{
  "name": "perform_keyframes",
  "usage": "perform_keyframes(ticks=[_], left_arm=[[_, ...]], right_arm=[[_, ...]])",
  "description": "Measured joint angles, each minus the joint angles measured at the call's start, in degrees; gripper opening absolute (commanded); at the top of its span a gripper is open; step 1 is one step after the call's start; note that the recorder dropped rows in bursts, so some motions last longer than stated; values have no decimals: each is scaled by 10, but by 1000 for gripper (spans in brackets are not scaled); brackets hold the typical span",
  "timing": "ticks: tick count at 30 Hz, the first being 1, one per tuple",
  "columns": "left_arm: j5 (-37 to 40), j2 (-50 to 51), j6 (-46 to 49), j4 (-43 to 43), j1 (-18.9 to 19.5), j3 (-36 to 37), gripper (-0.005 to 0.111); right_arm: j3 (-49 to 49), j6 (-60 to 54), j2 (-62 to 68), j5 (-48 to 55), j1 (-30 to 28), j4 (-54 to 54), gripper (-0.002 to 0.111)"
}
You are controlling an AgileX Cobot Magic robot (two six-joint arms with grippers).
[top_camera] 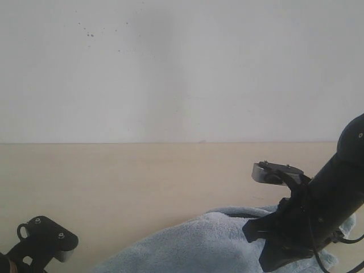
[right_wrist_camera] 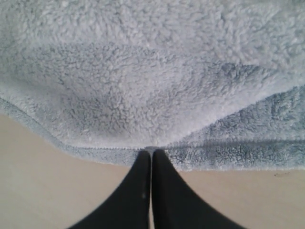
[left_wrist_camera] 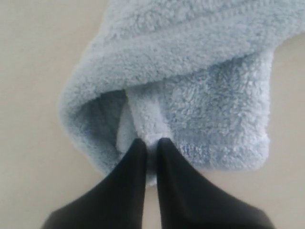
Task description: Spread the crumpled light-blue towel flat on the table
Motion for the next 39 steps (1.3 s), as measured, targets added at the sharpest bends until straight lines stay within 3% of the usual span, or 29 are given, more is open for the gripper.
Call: perform_keyframes(ticks=[8,18,20,22,27,30,32,33,36,39], left_arm=[[55,-8,16,8,0,-44,4],[53,-169,21,30,0,-59,4],[10,-244,37,30,0,-83,4],[-32,-328,52,43,0,-145,4],[58,-355,96,142,0,-209,4],[54,-341,99,135,0,-209,4],[46,-339,99,130,0,-209,4],[44,-338,99,129,0,-209,4],[27,-328,99,122,0,-209,4],[-1,-313,99,121,0,-201,4]], right_arm=[[0,-1,0,0,0,0,0],[0,-5,0,-5,0,4,0],[0,-39,0,-1,0,40,0],[0,-150,0,42,0,140,0],[0,-359,0,200,0,323,0],[0,-418,0,231,0,351,1],[0,-441,0,233,4,324,14],[0,-447,0,233,7,320,29],[0,-476,0,234,33,313,56],[0,-501,0,201,75,313,68]])
